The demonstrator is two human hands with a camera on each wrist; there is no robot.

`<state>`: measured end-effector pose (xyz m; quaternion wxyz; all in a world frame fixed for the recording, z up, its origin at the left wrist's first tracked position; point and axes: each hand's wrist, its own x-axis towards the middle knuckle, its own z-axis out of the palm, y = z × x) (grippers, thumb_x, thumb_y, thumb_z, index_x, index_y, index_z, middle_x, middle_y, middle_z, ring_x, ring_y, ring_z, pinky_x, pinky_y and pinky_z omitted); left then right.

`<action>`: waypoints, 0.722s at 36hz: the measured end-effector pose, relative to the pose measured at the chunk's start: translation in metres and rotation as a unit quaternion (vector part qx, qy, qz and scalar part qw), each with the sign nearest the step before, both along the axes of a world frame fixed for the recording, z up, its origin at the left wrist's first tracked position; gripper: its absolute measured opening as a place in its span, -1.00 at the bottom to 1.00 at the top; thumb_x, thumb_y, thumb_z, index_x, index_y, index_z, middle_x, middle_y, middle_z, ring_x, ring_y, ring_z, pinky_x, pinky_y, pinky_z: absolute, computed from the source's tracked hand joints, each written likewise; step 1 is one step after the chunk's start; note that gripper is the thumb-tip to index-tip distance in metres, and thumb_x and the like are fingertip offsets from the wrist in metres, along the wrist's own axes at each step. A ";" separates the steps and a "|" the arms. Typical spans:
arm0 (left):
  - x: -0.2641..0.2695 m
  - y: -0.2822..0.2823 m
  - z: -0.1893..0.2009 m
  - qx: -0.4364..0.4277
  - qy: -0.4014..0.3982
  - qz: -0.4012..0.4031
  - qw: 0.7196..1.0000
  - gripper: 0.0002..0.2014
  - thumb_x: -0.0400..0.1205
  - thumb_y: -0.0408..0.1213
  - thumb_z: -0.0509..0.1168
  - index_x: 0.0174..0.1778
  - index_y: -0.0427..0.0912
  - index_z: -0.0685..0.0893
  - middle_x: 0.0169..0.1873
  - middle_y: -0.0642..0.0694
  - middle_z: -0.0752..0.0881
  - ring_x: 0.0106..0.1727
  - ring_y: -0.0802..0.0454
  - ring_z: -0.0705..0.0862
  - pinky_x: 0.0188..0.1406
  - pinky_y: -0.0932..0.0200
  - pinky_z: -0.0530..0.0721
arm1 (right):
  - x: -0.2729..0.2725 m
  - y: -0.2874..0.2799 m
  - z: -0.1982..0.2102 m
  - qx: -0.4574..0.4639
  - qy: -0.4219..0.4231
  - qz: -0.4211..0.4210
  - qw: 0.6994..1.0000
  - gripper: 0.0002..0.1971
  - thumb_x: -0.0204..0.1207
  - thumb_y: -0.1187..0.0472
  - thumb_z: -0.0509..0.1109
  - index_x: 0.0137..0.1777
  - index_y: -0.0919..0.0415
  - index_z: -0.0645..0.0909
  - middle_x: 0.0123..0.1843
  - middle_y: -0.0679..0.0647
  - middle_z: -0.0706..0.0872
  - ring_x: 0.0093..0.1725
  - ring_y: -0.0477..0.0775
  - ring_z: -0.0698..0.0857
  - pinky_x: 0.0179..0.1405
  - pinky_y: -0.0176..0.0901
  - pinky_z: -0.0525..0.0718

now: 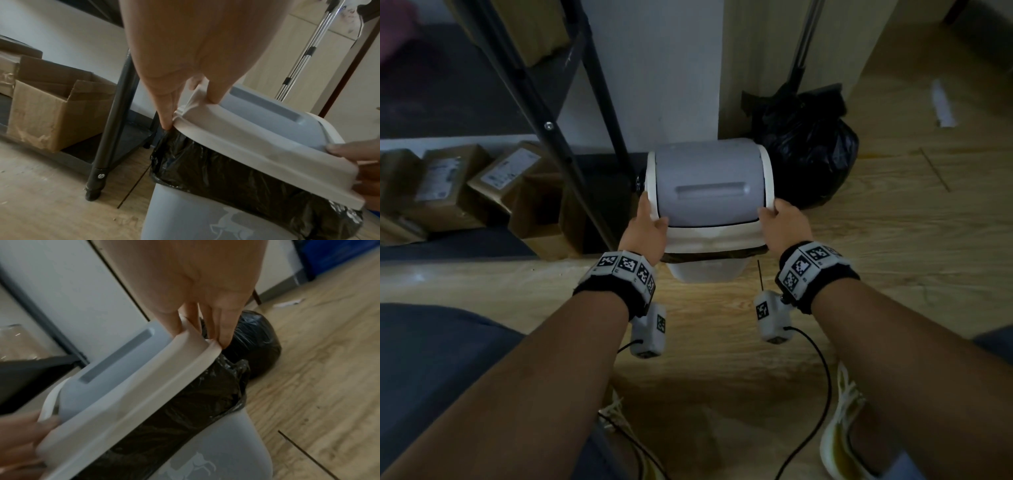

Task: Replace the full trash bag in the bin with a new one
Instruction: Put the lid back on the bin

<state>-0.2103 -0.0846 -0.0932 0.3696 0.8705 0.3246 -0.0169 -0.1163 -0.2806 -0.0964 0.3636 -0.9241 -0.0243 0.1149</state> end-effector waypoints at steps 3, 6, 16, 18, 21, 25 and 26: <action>0.000 -0.001 0.001 0.008 0.012 -0.019 1.000 -0.49 0.76 -0.22 0.05 0.65 -0.03 0.09 0.42 -0.29 0.49 0.23 -0.28 0.63 0.26 -0.19 0.59 | 0.000 -0.005 0.000 0.034 0.033 0.009 0.999 -0.63 0.66 0.01 0.15 0.15 0.32 0.59 0.15 0.27 0.69 0.16 0.29 0.64 0.22 0.09 0.60; 0.000 -0.001 -0.001 -0.010 0.002 0.000 1.000 -0.44 0.76 -0.19 0.06 0.68 0.02 0.02 0.50 -0.23 0.43 0.33 -0.26 0.58 0.30 -0.14 0.52 | 0.001 -0.010 0.001 0.058 0.043 0.027 0.997 -0.61 0.65 -0.01 0.19 0.16 0.31 0.64 0.13 0.25 0.72 0.14 0.26 0.67 0.21 0.07 0.59; 0.006 -0.005 -0.004 -0.006 0.002 0.078 0.997 -0.51 0.67 -0.07 0.17 0.53 -0.01 0.31 0.30 -0.29 0.58 0.10 -0.24 0.66 0.11 -0.15 0.65 | 0.001 -0.004 0.000 0.029 0.043 0.001 0.999 -0.57 0.65 -0.07 0.17 0.14 0.30 0.65 0.14 0.25 0.73 0.14 0.29 0.69 0.16 0.00 0.60; 0.008 -0.004 -0.006 -0.016 0.015 0.082 0.996 -0.54 0.64 -0.04 0.19 0.46 -0.04 0.35 0.27 -0.27 0.56 -0.05 -0.15 0.60 -0.09 -0.03 0.59 | 0.002 -0.003 -0.002 0.034 0.037 -0.012 0.999 -0.57 0.62 -0.11 0.19 0.06 0.26 0.65 0.06 0.25 0.75 0.07 0.29 0.72 0.16 0.08 0.68; 0.012 0.001 -0.010 -0.011 -0.003 0.076 0.997 -0.59 0.65 -0.05 0.19 0.40 -0.07 0.41 0.27 -0.26 0.57 -0.03 -0.14 0.61 -0.11 0.02 0.54 | 0.008 -0.001 -0.003 0.037 0.030 -0.017 0.999 -0.59 0.59 -0.11 0.23 -0.04 0.25 0.67 -0.06 0.21 0.76 -0.03 0.25 0.75 0.09 0.08 0.72; 0.022 0.009 -0.012 -0.010 -0.014 0.088 0.996 -0.57 0.67 -0.05 0.15 0.48 -0.02 0.39 0.28 -0.25 0.60 0.17 -0.22 0.65 0.14 -0.12 0.62 | 0.021 0.005 0.000 0.033 0.035 -0.010 0.999 -0.61 0.59 -0.09 0.28 -0.08 0.26 0.68 -0.07 0.18 0.77 -0.03 0.23 0.75 0.05 -0.06 0.68; 0.025 0.011 -0.012 -0.007 -0.015 0.091 0.996 -0.56 0.68 -0.04 0.15 0.48 -0.03 0.39 0.29 -0.26 0.60 0.19 -0.24 0.65 0.19 -0.14 0.63 | 0.025 0.007 0.001 0.029 0.036 -0.008 0.999 -0.61 0.59 -0.09 0.28 -0.05 0.26 0.70 -0.05 0.19 0.77 -0.01 0.22 0.75 0.05 -0.07 0.68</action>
